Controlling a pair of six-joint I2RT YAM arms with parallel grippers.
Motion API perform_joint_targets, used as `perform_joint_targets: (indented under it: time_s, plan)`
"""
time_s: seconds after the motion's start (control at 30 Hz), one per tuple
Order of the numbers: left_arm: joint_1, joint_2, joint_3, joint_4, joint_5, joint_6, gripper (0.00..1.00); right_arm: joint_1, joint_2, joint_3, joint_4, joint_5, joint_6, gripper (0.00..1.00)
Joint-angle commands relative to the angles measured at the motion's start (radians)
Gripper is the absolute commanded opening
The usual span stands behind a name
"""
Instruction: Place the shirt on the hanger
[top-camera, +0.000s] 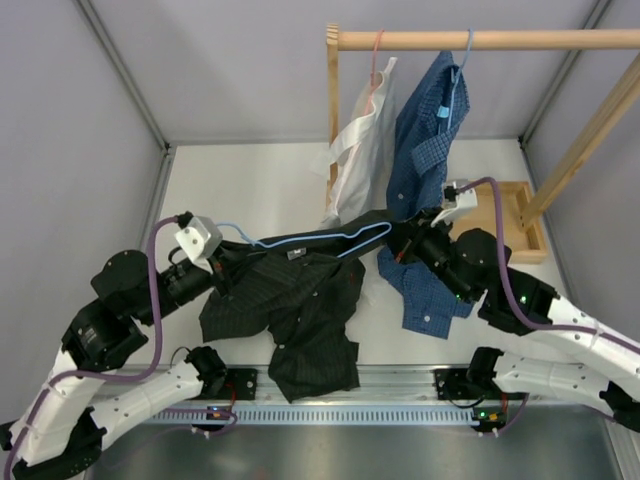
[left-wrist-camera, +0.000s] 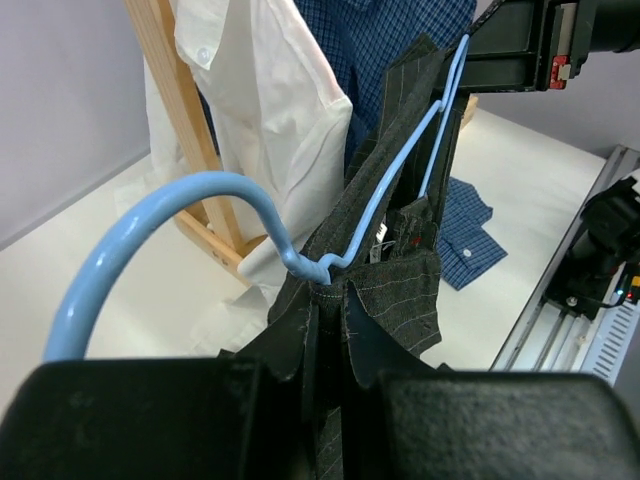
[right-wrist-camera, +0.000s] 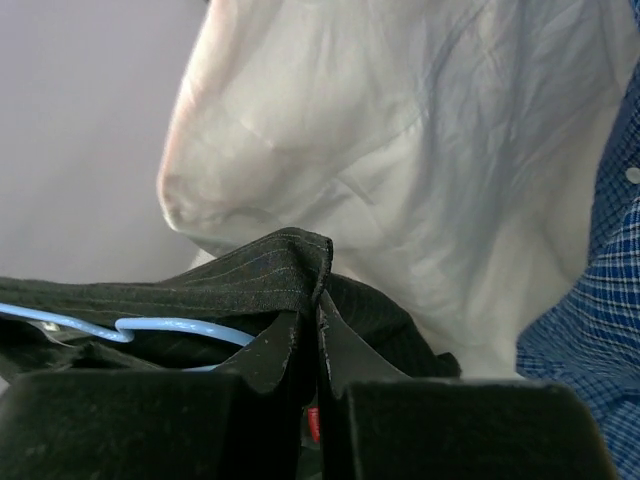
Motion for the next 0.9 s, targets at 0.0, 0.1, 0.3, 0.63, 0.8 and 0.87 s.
perform_joint_targets:
  time_s: [0.0, 0.1, 0.3, 0.63, 0.8, 0.87]
  plan:
    - [0.002, 0.012, -0.031, -0.037, -0.056, 0.065, 0.0, -0.023, 0.042, 0.078, -0.134, 0.029, -0.064, 0.0]
    - [0.002, 0.024, -0.028, -0.053, -0.056, 0.073, 0.0, -0.023, 0.1, 0.127, -0.165, 0.073, -0.127, 0.0]
    - [0.002, 0.038, -0.016, -0.158, -0.138, 0.035, 0.0, -0.064, 0.194, 0.24, -0.234, 0.144, -0.242, 0.0]
    - [0.0, 0.061, -0.08, -0.202, -0.11, -0.031, 0.0, -0.074, 0.376, 0.323, -0.344, 0.109, -0.327, 0.0]
    - [0.0, 0.084, -0.077, -0.198, -0.034, -0.034, 0.0, -0.061, 0.442, 0.359, -0.365, 0.091, -0.316, 0.0]
    - [0.0, 0.085, -0.074, -0.19, -0.027, -0.054, 0.0, -0.051, 0.433, 0.347, -0.339, 0.078, -0.306, 0.0]
